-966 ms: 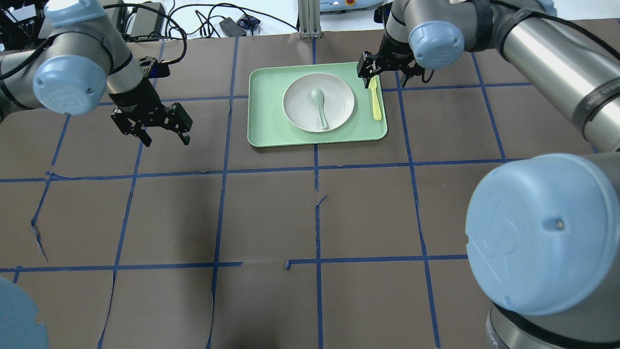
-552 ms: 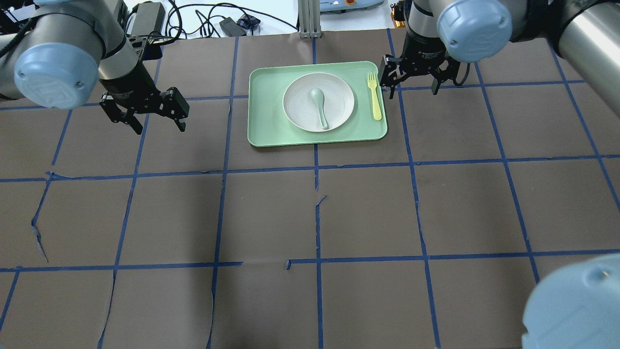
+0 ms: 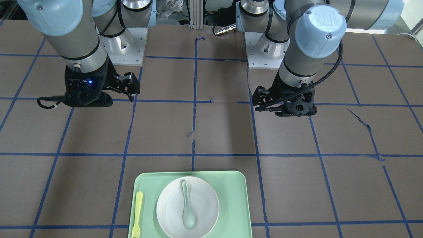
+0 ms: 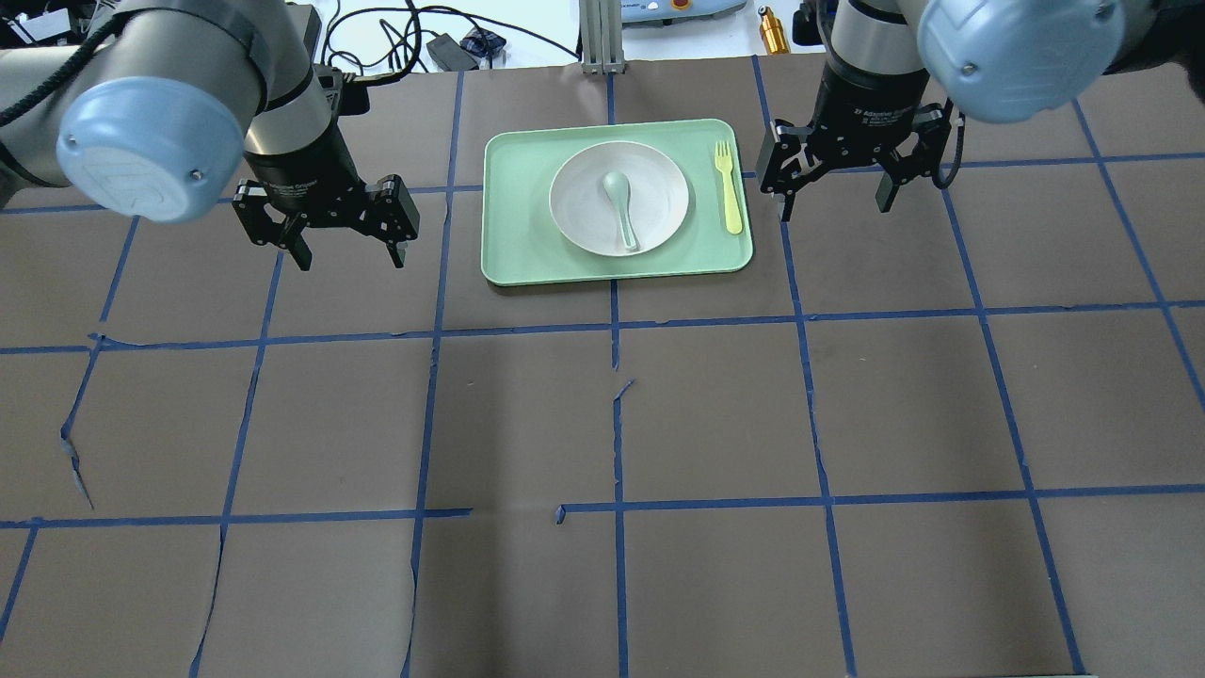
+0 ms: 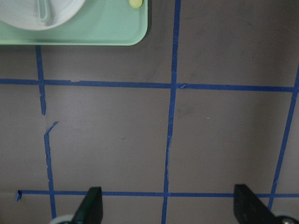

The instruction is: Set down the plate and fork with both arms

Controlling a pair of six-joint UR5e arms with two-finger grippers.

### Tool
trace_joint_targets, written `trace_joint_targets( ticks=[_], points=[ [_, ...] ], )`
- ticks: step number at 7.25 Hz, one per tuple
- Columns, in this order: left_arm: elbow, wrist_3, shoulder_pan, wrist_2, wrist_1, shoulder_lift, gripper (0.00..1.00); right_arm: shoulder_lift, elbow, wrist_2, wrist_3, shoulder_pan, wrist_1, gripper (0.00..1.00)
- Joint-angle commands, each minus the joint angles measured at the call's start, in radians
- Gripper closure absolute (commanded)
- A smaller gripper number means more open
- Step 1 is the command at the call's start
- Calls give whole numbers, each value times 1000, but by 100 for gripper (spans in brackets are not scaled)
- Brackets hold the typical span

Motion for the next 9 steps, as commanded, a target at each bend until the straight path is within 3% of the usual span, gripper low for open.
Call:
trace_joint_targets(
  ticks=[1, 4, 5, 9],
  points=[
    [-2, -4, 4, 0, -2, 11, 0, -13, -1, 2, 2, 16, 22, 0],
    [25, -4, 4, -25, -65, 71, 0, 5, 15, 9, -9, 9, -7, 0],
    [39, -22, 3, -92, -88, 86, 0, 2, 15, 4, -9, 8, -4, 0],
    [24, -33, -2, -92, -79, 62, 0, -18, -11, 5, -1, 9, 4, 0]
  ],
)
